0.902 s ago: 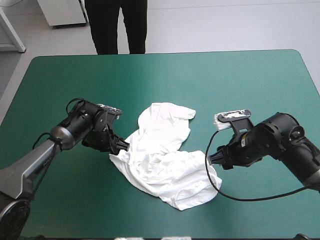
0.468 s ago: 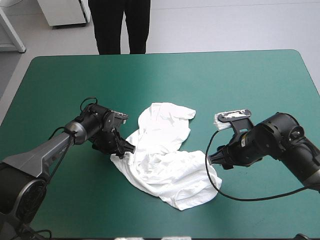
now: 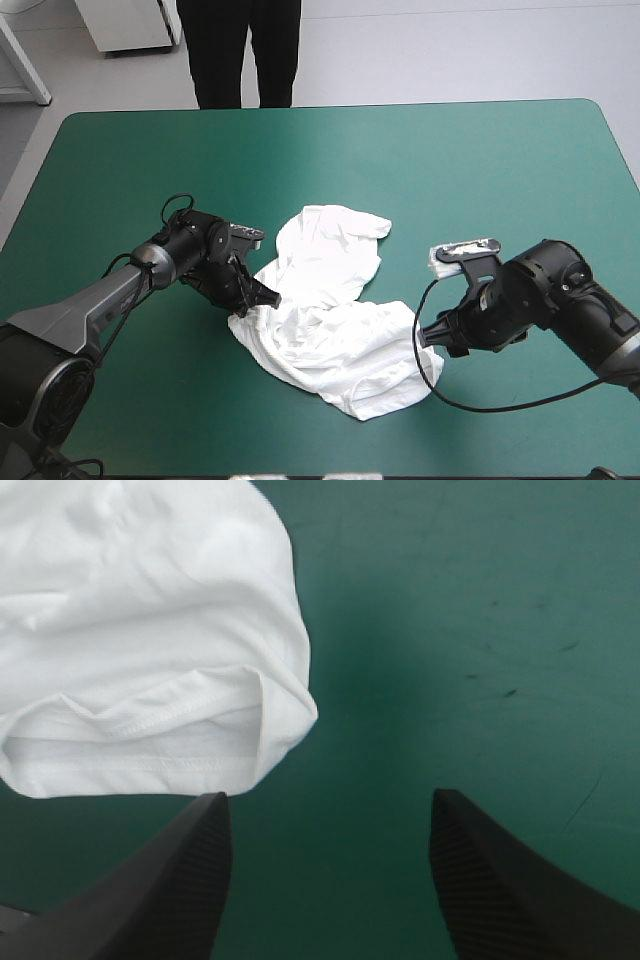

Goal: Fold the cloth

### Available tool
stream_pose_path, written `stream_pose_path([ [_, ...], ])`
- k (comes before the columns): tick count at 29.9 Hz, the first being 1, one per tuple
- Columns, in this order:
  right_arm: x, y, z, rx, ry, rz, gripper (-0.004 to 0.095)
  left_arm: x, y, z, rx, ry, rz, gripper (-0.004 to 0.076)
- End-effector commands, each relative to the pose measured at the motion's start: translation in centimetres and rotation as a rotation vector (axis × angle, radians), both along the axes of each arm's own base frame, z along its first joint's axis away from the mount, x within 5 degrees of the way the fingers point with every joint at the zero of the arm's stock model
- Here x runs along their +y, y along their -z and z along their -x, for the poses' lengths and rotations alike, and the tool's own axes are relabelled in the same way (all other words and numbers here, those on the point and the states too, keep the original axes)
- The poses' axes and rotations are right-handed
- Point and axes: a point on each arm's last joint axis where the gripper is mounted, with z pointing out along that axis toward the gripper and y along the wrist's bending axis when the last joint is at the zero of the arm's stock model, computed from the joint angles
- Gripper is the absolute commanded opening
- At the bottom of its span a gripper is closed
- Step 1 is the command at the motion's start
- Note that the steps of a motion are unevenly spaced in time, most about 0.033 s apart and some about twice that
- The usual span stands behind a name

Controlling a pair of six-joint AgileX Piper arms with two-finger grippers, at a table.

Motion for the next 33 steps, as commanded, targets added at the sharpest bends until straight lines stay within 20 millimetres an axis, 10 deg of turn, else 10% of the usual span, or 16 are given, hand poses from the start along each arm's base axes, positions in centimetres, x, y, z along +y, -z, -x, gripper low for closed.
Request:
stream_pose_path([
  [1,0.3,0.5,0.5,-0.033,-0.007,-0.02,0.0554,0.3,0.0,-0.2,-0.031,0.01,-0.02,-0.001],
  [14,5.1,5.6,-0.7,-0.056,-0.047,0.084,0.0553,0.3,0.0,-0.1,-0.02,0.006,-0.02,-0.001],
  [29,5.7,11.7,-0.8,0.034,-0.051,0.095,0.0551,0.4,-0.1,0.0,-0.012,0.013,-0.024,-0.001],
  [33,5.5,13.0,-0.1,0.078,-0.029,0.079,0.0379,0.4,-0.4,0.0,-0.027,0.014,-0.022,-0.001],
])
